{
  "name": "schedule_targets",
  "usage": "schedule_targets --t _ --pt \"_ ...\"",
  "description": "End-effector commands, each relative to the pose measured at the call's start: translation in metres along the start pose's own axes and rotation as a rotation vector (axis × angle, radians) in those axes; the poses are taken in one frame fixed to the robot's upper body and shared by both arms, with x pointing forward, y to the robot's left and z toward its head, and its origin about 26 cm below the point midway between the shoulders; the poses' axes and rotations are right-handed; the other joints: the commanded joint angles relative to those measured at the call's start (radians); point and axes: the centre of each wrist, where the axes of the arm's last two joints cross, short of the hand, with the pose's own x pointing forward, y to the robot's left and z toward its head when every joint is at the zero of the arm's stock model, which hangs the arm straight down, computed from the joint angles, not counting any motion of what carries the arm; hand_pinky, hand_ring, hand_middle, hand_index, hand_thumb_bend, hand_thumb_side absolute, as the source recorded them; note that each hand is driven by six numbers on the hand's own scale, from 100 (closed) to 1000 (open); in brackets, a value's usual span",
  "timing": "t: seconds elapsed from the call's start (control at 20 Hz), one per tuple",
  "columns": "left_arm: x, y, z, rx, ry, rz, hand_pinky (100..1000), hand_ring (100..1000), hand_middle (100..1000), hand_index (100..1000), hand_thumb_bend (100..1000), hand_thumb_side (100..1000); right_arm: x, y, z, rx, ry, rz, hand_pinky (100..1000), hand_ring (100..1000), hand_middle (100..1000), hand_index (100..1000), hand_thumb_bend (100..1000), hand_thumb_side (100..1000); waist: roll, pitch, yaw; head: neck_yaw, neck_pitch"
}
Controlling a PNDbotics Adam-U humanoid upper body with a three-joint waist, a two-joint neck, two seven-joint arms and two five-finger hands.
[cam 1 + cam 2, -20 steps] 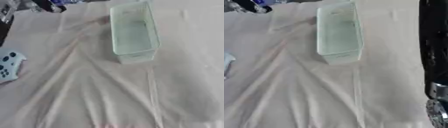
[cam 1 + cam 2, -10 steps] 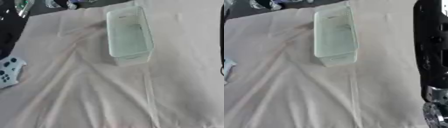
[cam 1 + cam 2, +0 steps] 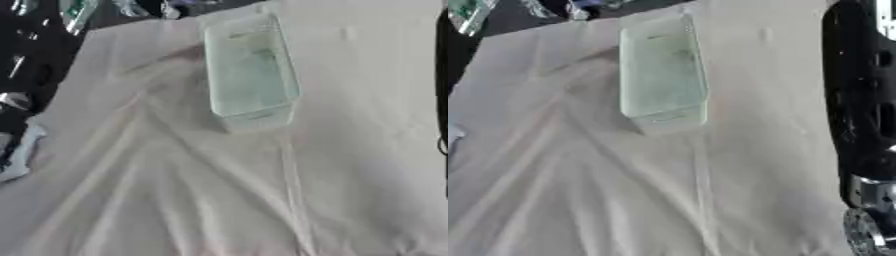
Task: Pick up objects on the table and place them in the box.
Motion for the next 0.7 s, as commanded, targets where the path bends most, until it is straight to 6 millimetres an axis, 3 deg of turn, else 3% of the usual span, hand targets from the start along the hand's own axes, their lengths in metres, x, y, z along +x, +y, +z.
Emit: schedule_targets --t 0.05,0.7 --pt "-0.002 0.019 -0.002 0.06 0.009 -0.004 100 100 581 260 240 100 -0.001 0.004 -0.011 0.01 -0.03 -0.009 679 786 841 863 100 1000 -0.005 -0.023 -0.003 -0.007 -0.011" --pt "0.018 0.01 -0.023 0.099 0.033 0.076 100 100 581 258 200 100 -0.003 0.012 -0.013 0.008 -0.037 -0.036 679 786 841 862 100 1000 -0.004 -0.017 -0.025 -0.034 0.015"
